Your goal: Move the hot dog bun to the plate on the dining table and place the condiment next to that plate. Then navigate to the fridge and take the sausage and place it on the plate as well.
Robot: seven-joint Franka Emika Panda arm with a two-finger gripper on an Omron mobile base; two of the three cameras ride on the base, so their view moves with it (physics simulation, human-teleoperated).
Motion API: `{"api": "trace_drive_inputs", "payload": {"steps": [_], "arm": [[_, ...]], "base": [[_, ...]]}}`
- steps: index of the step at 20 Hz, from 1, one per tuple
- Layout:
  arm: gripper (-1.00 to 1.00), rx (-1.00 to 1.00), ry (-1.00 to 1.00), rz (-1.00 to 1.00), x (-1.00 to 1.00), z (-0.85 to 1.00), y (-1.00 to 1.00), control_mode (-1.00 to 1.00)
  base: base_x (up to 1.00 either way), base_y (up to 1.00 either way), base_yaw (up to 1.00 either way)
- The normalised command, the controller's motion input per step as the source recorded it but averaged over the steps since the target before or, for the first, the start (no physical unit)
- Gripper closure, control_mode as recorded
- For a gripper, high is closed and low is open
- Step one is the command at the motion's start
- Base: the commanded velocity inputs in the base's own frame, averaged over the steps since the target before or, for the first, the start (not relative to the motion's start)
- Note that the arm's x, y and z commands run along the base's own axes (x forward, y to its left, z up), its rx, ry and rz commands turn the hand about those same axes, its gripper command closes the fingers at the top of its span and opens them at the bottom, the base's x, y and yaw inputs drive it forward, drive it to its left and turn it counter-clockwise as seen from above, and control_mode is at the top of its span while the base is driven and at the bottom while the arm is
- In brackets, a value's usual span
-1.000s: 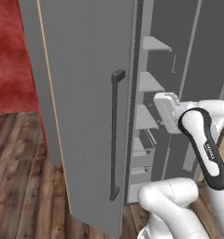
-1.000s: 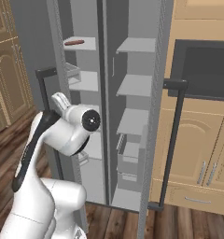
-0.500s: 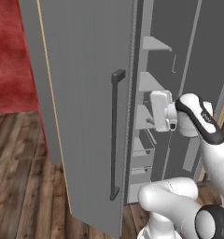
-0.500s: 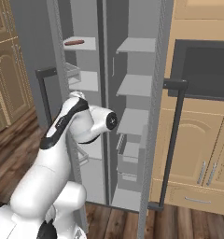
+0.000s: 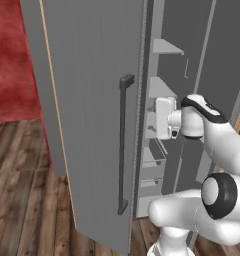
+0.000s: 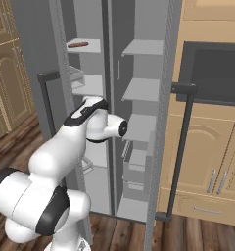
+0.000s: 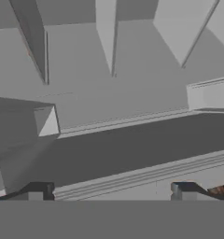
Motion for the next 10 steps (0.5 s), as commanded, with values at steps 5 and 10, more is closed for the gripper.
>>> {"api": "trace_drive_inputs", "payload": {"steps": [5, 10], "arm": [[-1.0, 0.0, 0.08, 0.0, 0.44, -0.12, 0.31, -1.0], [-1.0, 0.0, 0.01, 0.05, 0.11, -0.13, 0.47, -1.0]], "base": [[0.0, 0.0, 0.0], [0.0, 0.0, 0.0]]}}
